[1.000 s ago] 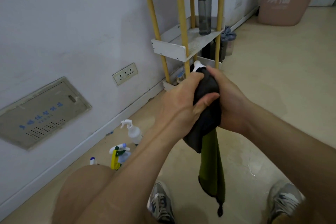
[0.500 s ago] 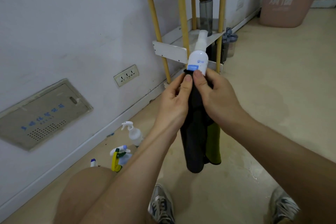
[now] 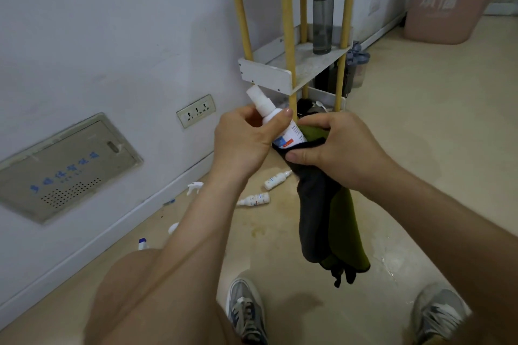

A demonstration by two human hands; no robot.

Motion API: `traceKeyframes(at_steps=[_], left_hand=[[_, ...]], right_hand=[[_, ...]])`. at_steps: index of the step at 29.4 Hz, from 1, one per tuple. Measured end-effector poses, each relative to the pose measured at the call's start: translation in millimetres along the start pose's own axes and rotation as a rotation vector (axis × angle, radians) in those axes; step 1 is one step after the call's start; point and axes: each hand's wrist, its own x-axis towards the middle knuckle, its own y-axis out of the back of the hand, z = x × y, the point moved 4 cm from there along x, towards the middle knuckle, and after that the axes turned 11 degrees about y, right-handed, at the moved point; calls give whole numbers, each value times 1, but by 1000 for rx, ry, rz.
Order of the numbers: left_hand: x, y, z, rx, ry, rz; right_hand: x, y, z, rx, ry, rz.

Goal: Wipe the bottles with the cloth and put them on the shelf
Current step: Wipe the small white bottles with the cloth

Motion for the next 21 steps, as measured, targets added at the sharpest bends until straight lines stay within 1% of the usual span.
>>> traceKeyframes(at_steps=[3, 4, 6, 7, 8, 10, 11, 12, 13, 14, 16, 17, 18, 19, 20, 21], left_hand=[[-5, 5, 7, -44, -130, 186], [-6, 11, 9, -105, -143, 261], [-1, 32, 12, -313, -141, 394], [3, 41, 12, -414, -126, 407], [7, 47, 10, -468, -84, 391], [10, 45, 0, -458, 19, 324], [10, 38, -4, -405, 48, 293], [7, 28, -7, -349, 66, 257], [4, 17, -7, -313, 81, 221], [0, 6, -7, -301, 98, 182], [-5, -11, -8, -291, 111, 124], [-8, -17, -7, -269, 101, 129], [-11, -19, -5, -229, 73, 152], [-15, -20, -3, -177, 31, 176], [-19, -21, -1, -122, -19, 194], [-23, -23, 2, -61, -76, 199]], right_hand=[[2, 0, 6, 75, -99, -76], [1, -1, 12, 47, -129, -147], [-2, -7, 25, -64, -187, -284], [-3, -9, 32, -56, -221, -278], [-3, -7, 36, 36, -264, -215], [-3, 1, 35, 428, -345, 14], [-2, 5, 30, 639, -335, 126], [0, 8, 23, 784, -288, 204], [2, 7, 14, 832, -203, 232], [2, 1, 6, 774, -100, 229], [-2, -21, -4, 434, 109, 213], [-3, -30, -5, 267, 168, 228], [-3, -34, -4, 157, 201, 257], [-2, -32, -2, 130, 215, 285], [1, -28, 2, 153, 201, 316], [4, -22, 7, 188, 131, 320]])
